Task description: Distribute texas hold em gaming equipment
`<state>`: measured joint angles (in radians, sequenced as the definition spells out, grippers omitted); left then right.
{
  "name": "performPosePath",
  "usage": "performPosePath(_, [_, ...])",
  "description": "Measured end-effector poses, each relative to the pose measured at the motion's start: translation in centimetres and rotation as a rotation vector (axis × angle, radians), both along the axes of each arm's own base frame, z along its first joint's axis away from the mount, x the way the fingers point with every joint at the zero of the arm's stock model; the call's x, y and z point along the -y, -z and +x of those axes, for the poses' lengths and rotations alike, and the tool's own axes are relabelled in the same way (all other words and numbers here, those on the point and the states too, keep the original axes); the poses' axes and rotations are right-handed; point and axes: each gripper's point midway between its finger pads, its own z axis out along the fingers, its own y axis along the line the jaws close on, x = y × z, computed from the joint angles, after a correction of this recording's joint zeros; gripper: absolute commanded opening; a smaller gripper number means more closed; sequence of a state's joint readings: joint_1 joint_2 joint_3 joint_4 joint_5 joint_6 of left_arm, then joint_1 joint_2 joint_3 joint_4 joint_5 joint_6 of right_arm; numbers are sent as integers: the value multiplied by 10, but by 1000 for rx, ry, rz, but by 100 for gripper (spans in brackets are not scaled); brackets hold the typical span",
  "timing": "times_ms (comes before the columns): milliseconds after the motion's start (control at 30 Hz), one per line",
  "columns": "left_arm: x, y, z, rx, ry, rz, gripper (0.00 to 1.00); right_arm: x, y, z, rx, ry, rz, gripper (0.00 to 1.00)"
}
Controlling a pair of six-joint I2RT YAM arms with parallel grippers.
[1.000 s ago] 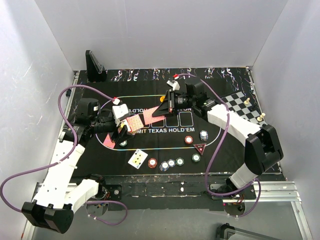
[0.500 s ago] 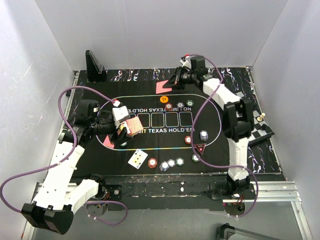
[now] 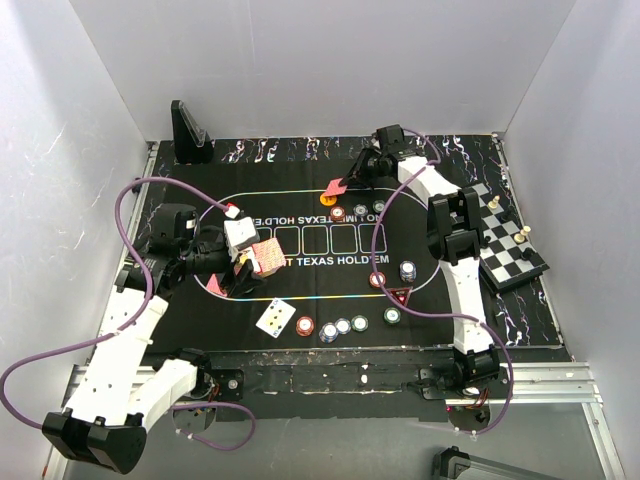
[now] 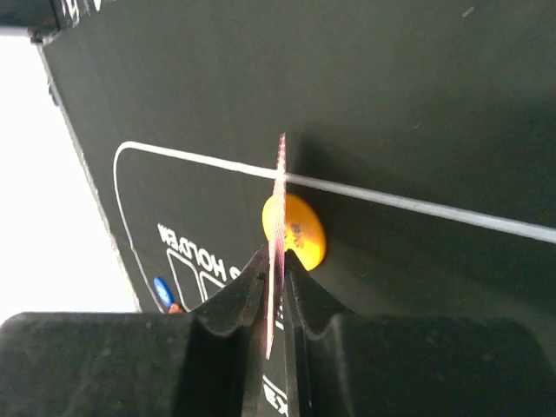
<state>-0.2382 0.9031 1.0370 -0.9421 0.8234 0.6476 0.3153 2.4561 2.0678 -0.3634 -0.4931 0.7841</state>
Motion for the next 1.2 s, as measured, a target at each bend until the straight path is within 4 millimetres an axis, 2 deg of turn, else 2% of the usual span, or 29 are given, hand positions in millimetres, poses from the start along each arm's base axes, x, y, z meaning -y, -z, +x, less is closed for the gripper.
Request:
performPosePath(167, [0, 5, -2, -12, 1, 2, 0, 16, 4, 20, 16, 66, -60, 45])
performPosePath(267, [-1, 5, -3, -12, 1, 2, 0, 24, 8, 24, 16, 93, -93, 64])
performPosePath(367, [0, 4, -4, -10, 3, -1, 0, 31, 14, 22, 4, 106, -137, 74])
performPosePath(500, [0, 3, -4, -10, 6, -4, 0, 43, 24, 17, -18, 122, -210, 78])
performPosePath(600, [1, 3, -5, -10, 9, -7, 0, 52, 18, 14, -6, 135, -262, 80])
performPosePath(700, [1, 3, -5, -10, 11, -9, 0, 58, -12, 0, 18, 142, -264, 84])
performPosePath(767, [1, 3, -5, -11, 12, -10, 0, 54, -52, -10, 50, 132, -210, 86])
performPosePath(833, [2, 3, -6, -12, 14, -12, 0, 46, -103, -21, 113, 107, -127, 86])
performPosePath(900, [2, 2, -6, -12, 17, -16, 0, 35, -159, -43, 195, 60, -36, 87])
performPosePath(933, [2, 2, -6, -12, 19, -17, 0, 26, -186, -63, 242, 19, 14, 87])
performPosePath(967, [3, 2, -6, -12, 21, -19, 0, 18, -205, -81, 272, -17, 51, 88])
performPosePath(1000, [3, 1, -6, -11, 22, -20, 0, 3, -225, -113, 304, -87, 106, 88])
performPosePath(1033, [3, 1, -7, -11, 23, -20, 0, -8, -238, -137, 320, -143, 144, 88])
performPosePath(1100, [3, 1, -6, -10, 24, -20, 0, -37, -254, -198, 334, -293, 238, 89])
performPosePath(1133, [3, 1, -6, -8, 25, -19, 0, -50, -255, -229, 326, -371, 276, 89])
performPosePath(1200, [3, 1, -6, -5, 27, -18, 0, -72, -245, -283, 273, -511, 329, 89])
